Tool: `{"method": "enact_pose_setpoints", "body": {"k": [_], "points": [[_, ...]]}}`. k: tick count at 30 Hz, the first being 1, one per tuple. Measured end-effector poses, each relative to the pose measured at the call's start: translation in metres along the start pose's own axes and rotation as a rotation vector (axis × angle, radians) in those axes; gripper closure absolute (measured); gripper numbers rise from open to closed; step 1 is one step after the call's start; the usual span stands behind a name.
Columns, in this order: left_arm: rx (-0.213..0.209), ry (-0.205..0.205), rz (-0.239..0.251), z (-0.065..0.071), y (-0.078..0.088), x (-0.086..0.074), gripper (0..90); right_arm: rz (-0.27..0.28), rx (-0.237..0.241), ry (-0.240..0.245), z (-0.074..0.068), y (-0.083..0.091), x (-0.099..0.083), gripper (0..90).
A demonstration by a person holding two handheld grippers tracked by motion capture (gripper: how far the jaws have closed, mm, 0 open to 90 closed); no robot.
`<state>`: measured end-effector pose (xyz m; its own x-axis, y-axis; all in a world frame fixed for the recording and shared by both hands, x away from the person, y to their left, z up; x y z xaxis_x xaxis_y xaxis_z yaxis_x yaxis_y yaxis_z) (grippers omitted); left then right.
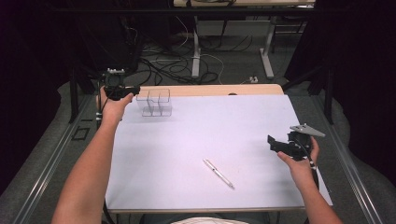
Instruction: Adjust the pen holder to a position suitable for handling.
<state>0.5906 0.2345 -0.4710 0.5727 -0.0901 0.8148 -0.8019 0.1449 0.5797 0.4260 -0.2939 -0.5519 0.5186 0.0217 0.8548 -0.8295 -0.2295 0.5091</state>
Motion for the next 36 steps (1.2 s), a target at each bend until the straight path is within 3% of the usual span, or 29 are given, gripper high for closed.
{"method": "enact_pose_setpoints", "body": {"k": [7, 16, 36], "points": [[0.002, -0.001, -0.049, -0.001, -0.011, -0.007, 45.9, -0.003, 0.002, 0.001, -0.001, 0.0, -0.001, 8.7], [0.004, 0.009, -0.075, -0.002, -0.026, -0.013, 55.3, 0.0, 0.005, 0.002, -0.001, -0.001, 0.0, 8.7], [-0.008, 0.083, -0.156, -0.008, -0.045, -0.027, 66.3, -0.017, 0.028, 0.01, -0.005, -0.005, -0.005, 8.7]]}}
Point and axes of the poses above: each handheld gripper's, and its own axes: y roughly backward along the jaws, x roughly out of its top, z roughly to its right, the point moved 9 cm from there along -y, roughly forward along the jaws, and after that the axes turned 2 degrees about x, right-handed, at the moved point
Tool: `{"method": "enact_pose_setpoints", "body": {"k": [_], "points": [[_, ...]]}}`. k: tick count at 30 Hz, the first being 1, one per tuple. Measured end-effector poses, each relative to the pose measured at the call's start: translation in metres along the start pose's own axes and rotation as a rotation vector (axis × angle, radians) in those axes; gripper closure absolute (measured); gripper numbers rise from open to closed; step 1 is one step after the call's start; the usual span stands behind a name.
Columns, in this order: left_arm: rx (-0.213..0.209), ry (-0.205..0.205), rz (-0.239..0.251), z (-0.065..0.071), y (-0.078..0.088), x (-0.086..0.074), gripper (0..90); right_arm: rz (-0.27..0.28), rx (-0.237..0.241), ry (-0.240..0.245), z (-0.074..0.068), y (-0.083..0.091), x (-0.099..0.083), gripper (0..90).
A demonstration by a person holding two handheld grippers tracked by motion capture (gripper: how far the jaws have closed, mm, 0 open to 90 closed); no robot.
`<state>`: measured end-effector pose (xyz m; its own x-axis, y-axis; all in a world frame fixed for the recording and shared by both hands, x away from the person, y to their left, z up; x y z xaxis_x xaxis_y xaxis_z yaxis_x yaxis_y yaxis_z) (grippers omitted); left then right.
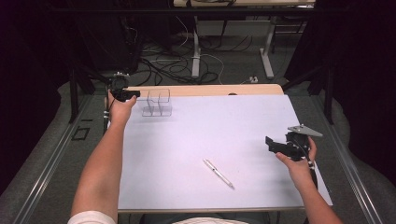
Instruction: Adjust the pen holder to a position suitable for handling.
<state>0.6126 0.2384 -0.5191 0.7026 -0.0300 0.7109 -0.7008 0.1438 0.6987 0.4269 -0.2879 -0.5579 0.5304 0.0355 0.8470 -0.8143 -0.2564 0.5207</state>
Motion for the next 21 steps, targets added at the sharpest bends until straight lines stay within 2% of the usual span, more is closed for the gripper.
{"method": "enact_pose_setpoints", "body": {"k": [3, 6, 11, 12, 15, 16, 18, 21], "points": [[-0.001, 0.015, -0.006, 0.0, -0.003, -0.002, 67.4, -0.001, 0.0, 0.004, 0.0, -0.001, 0.0, 8.7], [-0.003, 0.002, -0.017, -0.001, -0.005, -0.003, 68.1, -0.001, 0.003, 0.003, 0.0, -0.001, 0.0, 8.7], [-0.015, 0.02, -0.026, 0.001, -0.01, -0.005, 70.4, -0.002, 0.006, 0.001, -0.001, -0.001, -0.001, 8.7], [-0.013, 0.009, -0.045, 0.0, -0.01, -0.006, 70.8, -0.005, 0.005, 0.001, -0.001, -0.001, -0.001, 8.7], [-0.007, 0.024, -0.04, 0.001, -0.013, -0.007, 72.8, 0.001, 0.01, 0.004, -0.001, -0.001, 0.0, 8.7], [-0.008, 0.013, -0.058, 0.001, -0.013, -0.008, 74.1, 0.001, 0.009, 0.001, -0.001, -0.001, 0.0, 8.7], [-0.003, 0.021, -0.049, 0.003, -0.015, -0.008, 75.1, 0.001, 0.009, 0.001, -0.001, -0.001, 0.0, 8.7], [0.005, 0.015, -0.069, 0.003, -0.014, -0.01, 77.4, -0.001, 0.01, 0.0, -0.001, -0.001, -0.001, 8.7]]}}
Point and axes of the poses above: each handheld gripper's, and its own axes: y roughly backward along the jaws, x roughly out of its top, z roughly to its right, the point moved 9 cm from there along -y, roughly forward along the jaws, and after that the axes turned 2 degrees about x, right-handed, at the moved point
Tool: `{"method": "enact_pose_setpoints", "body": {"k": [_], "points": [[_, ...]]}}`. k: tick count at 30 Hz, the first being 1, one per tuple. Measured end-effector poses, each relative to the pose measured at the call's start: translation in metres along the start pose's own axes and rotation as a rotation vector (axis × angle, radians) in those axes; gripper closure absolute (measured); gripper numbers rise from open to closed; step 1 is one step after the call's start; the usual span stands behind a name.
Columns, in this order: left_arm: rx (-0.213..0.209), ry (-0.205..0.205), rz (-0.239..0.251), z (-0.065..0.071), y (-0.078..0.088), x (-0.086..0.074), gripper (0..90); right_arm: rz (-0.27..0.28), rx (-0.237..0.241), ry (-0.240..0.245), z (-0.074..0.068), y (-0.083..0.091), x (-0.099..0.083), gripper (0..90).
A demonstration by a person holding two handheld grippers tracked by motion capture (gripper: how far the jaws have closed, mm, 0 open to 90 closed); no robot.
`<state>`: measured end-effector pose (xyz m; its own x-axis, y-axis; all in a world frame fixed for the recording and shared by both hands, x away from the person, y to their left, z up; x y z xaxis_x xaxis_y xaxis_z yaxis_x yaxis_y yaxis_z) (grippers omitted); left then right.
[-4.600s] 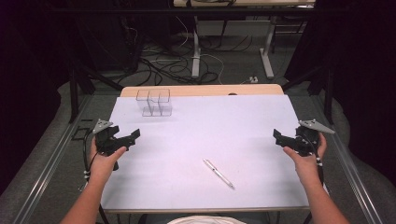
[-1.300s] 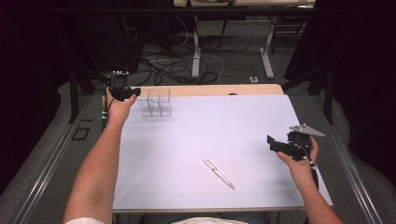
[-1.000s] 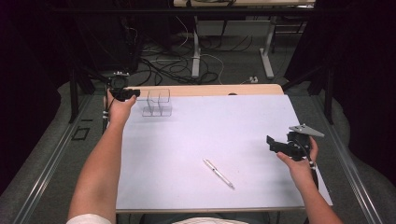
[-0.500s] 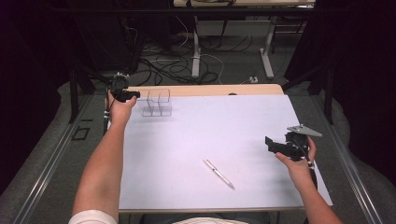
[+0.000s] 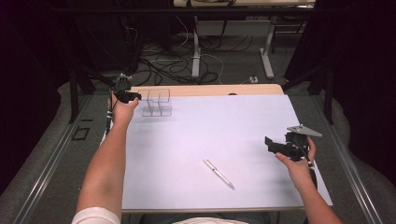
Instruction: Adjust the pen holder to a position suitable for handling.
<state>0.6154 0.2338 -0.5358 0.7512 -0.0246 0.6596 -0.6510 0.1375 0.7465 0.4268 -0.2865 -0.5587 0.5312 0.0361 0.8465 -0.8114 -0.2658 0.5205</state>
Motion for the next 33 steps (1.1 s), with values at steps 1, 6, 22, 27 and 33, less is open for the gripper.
{"method": "enact_pose_setpoints", "body": {"k": [1, 6, 22, 27, 33], "points": [[0.007, 0.001, -0.006, -0.0004, 0.0005, -0.0002, 78.6, 0.0, 0.001, 0.001, -0.0001, -0.0001, 0.0, 8.7], [0.02, 0.018, -0.001, -0.0018, 0.0007, 0.0003, 84.8, -0.002, 0.003, 0.002, -0.0001, -0.0002, -0.0002, 8.7], [0.069, 0.025, -0.001, -0.0009, 0.0019, 0.0008, 89.0, -0.001, -0.002, -0.001, 0.0007, -0.0005, -0.0006, 8.7], [0.075, 0.042, -0.01, 0.0002, 0.0027, 0.0003, 89.3, -0.006, 0.004, -0.004, 0.0009, -0.0009, -0.0014, 8.7], [0.066, 0.061, -0.025, 0.004, 0.0044, -0.0013, 89.4, -0.011, 0.001, -0.006, 0.0005, -0.0015, -0.0024, 8.7]]}}
Point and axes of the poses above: each handheld gripper's, and its own axes: y roughly backward along the jaws, x roughly out of its top, z roughly to its right, the point moved 9 cm from there along -y, roughly forward along the jaws, and after that the axes turned 2 degrees about x, right-handed, at the moved point
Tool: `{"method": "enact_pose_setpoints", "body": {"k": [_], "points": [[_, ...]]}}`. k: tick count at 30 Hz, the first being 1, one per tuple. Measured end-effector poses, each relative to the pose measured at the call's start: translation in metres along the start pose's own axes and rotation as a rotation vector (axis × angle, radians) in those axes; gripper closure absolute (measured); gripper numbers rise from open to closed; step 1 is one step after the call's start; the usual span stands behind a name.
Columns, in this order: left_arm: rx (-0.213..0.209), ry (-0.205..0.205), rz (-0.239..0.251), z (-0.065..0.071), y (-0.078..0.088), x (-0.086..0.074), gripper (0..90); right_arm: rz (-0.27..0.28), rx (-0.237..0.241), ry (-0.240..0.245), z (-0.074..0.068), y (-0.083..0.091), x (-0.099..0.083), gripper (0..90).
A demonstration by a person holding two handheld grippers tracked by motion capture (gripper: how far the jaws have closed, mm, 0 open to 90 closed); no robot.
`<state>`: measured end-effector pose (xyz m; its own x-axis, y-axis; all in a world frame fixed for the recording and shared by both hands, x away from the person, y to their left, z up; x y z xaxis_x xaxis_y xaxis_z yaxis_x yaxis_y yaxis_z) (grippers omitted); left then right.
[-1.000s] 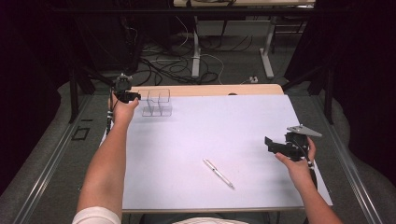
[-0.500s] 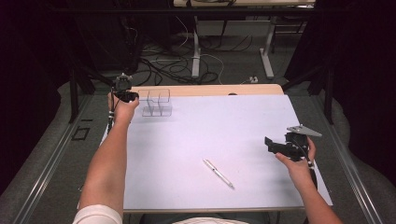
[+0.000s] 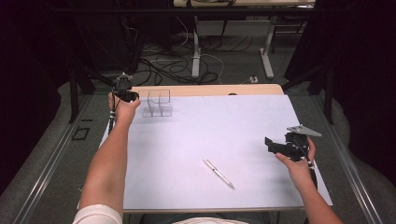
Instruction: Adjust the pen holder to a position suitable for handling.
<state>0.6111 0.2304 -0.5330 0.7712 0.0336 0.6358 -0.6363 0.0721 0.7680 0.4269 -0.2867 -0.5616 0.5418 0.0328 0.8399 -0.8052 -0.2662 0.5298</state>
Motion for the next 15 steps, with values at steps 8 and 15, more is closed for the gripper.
{"method": "enact_pose_setpoints", "body": {"k": [8, 15], "points": [[-0.005, 0.019, -0.022, 0.009, 0.005, -0.004, 89.4, -0.001, 0.004, 0.007, -0.001, -0.001, 0.0, 8.7], [-0.02, 0.019, -0.039, 0.024, 0.011, -0.009, 89.4, -0.002, 0.002, 0.01, 0.0, -0.001, 0.0, 8.7]]}}
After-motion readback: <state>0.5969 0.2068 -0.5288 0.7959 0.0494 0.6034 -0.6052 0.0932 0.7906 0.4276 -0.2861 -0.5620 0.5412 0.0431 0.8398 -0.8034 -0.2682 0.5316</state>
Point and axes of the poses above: each handheld gripper's, and its own axes: y roughly backward along the jaws, x roughly out of its top, z roughly to its right, the point moved 9 cm from there along -y, roughly forward along the jaws, and after that the axes turned 2 degrees about x, right-handed, at the moved point
